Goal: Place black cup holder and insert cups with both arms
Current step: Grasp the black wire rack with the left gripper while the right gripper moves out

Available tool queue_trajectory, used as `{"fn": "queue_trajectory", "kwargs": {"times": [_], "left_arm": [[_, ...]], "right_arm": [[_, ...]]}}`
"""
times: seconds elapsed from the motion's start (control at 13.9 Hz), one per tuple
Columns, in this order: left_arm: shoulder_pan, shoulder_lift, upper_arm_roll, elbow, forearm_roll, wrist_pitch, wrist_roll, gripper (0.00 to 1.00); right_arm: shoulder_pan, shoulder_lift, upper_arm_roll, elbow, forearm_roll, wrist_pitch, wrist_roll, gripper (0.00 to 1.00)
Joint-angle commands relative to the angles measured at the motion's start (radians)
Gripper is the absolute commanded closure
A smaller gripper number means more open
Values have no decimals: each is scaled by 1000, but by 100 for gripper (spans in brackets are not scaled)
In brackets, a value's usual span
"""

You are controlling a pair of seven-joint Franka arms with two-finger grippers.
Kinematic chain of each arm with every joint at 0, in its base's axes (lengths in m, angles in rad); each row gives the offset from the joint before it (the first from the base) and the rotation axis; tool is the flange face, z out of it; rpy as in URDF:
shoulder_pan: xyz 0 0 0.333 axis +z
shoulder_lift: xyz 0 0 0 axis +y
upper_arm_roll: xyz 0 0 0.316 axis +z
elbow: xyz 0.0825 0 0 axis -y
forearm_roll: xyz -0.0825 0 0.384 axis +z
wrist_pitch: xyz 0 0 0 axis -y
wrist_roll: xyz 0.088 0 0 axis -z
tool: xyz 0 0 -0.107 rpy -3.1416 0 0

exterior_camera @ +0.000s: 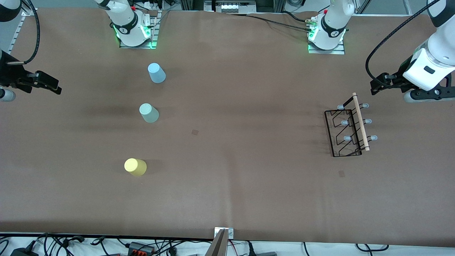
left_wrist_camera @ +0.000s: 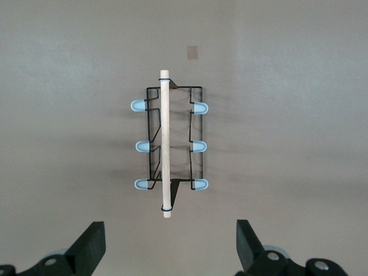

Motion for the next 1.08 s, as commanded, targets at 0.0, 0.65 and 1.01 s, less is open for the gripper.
{"fn": "queue_trajectory", "kwargs": {"times": [0.0,0.65,1.01], "left_arm": [[6,-20,0,-16,-15,10,-5,0],[-1,30,0,-19,-15,8,0,0],[12,133,1,-79,-12,194,6,0]], "right_arm": [[-13,-26,11,-5,-2,-13,-11,0],[-13,-25,12,-4,-2,-8,-11,0],[-15,-22,12,-4,-2,-7,-11,0]]}}
